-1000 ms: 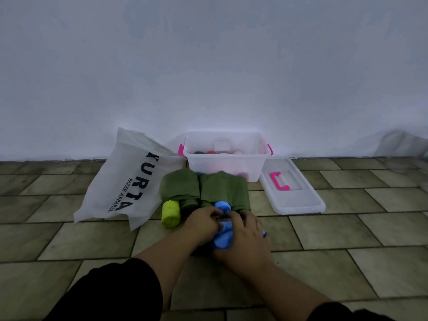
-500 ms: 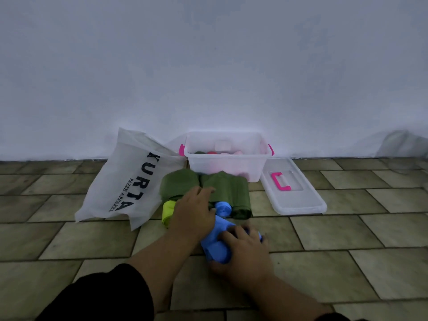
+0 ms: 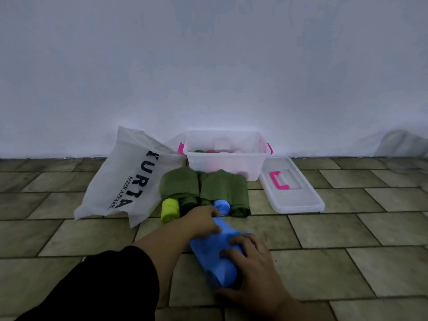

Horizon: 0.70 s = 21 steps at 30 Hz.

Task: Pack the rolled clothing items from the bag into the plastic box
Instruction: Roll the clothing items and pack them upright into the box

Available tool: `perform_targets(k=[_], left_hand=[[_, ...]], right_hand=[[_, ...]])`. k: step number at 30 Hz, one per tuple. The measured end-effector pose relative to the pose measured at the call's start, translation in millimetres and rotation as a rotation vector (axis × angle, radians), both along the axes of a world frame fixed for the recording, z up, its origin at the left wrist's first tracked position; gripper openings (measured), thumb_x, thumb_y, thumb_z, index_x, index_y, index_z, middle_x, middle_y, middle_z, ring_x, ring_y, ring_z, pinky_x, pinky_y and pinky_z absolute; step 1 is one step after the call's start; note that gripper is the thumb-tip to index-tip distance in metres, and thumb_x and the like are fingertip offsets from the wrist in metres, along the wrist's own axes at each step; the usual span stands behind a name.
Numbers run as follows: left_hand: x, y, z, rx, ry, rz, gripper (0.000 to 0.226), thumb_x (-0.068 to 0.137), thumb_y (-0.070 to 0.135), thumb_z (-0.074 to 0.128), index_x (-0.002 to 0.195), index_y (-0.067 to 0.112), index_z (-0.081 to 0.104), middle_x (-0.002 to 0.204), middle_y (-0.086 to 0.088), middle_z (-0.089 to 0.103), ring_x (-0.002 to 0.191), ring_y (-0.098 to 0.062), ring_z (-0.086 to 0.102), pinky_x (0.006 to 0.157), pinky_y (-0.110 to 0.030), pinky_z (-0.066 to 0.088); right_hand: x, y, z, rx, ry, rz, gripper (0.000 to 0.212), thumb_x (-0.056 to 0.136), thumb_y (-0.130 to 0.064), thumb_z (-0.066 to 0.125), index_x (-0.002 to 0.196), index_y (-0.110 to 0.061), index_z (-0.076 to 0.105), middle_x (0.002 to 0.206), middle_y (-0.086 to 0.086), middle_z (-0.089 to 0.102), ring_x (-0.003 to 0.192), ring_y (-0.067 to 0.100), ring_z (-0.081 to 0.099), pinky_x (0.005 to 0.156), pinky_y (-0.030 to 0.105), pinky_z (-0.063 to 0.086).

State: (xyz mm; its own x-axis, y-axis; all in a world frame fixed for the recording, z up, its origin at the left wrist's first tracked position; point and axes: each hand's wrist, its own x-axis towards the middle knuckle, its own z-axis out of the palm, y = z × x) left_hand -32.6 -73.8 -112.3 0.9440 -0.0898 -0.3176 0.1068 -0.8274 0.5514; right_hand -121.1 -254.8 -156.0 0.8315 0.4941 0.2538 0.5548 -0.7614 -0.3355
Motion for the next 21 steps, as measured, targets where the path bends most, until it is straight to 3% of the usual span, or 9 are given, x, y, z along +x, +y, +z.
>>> perform_targets(k=[2,5,9,10,12,15,18,21], left_hand=[[5.6,-2.5,4.3,-0.043,-0.195,-0.001,0.048,0.081,0.019,0.068,0.126,0.021,0.053,0.129,-0.005,0.057,0.115,-0.020,0.054,0.089,-0.021,0.038],[11.4,-4.0,13.9,0.011,-0.438,-0.040,0.046,0.084,0.015,0.061,0.128,0.023,0.051,0.127,-0.006,0.058,0.114,-0.024,0.054,0.096,-0.031,0.041],[8.8,-7.2,31.9,0.002,-0.723,-0.011,0.050,0.082,0.020,0.064,0.131,0.019,0.051,0.111,-0.005,0.058,0.103,-0.023,0.055,0.093,-0.039,0.044],[5.6,-9.1,37.9,-0.070,-0.701,-0.010,0.042,0.083,0.023,0.064,0.124,0.020,0.056,0.102,-0.001,0.060,0.097,-0.020,0.057,0.089,-0.037,0.046],[-1.6,-14.4,43.6,-0.147,-0.418,-0.033,0.030,0.088,0.035,0.059,0.116,0.025,0.059,0.097,0.004,0.064,0.094,-0.018,0.061,0.085,-0.032,0.048],[-12.8,-20.0,29.7,-0.030,-0.006,-0.119,0.045,0.094,0.054,0.040,0.125,0.026,0.055,0.122,-0.003,0.062,0.110,-0.020,0.057,0.095,-0.030,0.042],[-19.8,-19.5,13.6,-0.191,0.129,-0.048,0.051,0.095,0.057,0.030,0.121,0.024,0.059,0.128,-0.006,0.059,0.116,-0.018,0.053,0.106,-0.032,0.035],[-19.6,-19.0,8.4,-0.234,0.171,-0.014,0.057,0.094,0.060,0.026,0.123,0.022,0.058,0.130,-0.007,0.058,0.120,-0.019,0.051,0.109,-0.035,0.033]], right_hand=[[3.2,3.5,1.5,0.051,-0.029,-0.027,0.068,0.057,-0.069,0.069,0.114,-0.033,0.063,0.126,0.003,0.054,0.122,0.034,0.046,0.098,0.050,0.041],[11.9,9.3,1.4,0.037,-0.045,-0.063,0.067,0.061,-0.067,0.065,0.119,-0.033,0.061,0.130,0.004,0.052,0.124,0.033,0.044,0.104,0.045,0.038],[20.8,16.3,-0.7,-0.084,0.054,-0.080,0.072,0.066,-0.073,0.048,0.131,-0.043,0.045,0.145,-0.005,0.033,0.138,0.025,0.020,0.111,0.041,0.023],[22.4,16.6,-2.0,-0.096,0.066,-0.081,0.073,0.066,-0.074,0.045,0.132,-0.044,0.042,0.146,-0.006,0.031,0.139,0.024,0.018,0.111,0.042,0.023],[24.2,16.3,-3.7,-0.113,0.068,-0.081,0.073,0.066,-0.075,0.045,0.133,-0.045,0.041,0.146,-0.005,0.032,0.140,0.025,0.018,0.110,0.043,0.026],[24.4,16.6,-4.3,-0.112,0.020,-0.086,0.074,0.066,-0.072,0.049,0.134,-0.043,0.042,0.143,-0.001,0.039,0.136,0.029,0.028,0.103,0.045,0.034],[26.2,18.5,-2.2,-0.170,0.005,-0.067,0.071,0.067,-0.059,0.047,0.135,-0.043,0.035,0.147,-0.004,0.036,0.138,0.030,0.025,0.102,0.051,0.027],[34.1,20.4,1.8,-0.218,0.030,-0.009,0.069,0.075,-0.039,0.053,0.140,-0.041,0.027,0.152,-0.006,0.030,0.143,0.028,0.016,0.108,0.061,0.009]])
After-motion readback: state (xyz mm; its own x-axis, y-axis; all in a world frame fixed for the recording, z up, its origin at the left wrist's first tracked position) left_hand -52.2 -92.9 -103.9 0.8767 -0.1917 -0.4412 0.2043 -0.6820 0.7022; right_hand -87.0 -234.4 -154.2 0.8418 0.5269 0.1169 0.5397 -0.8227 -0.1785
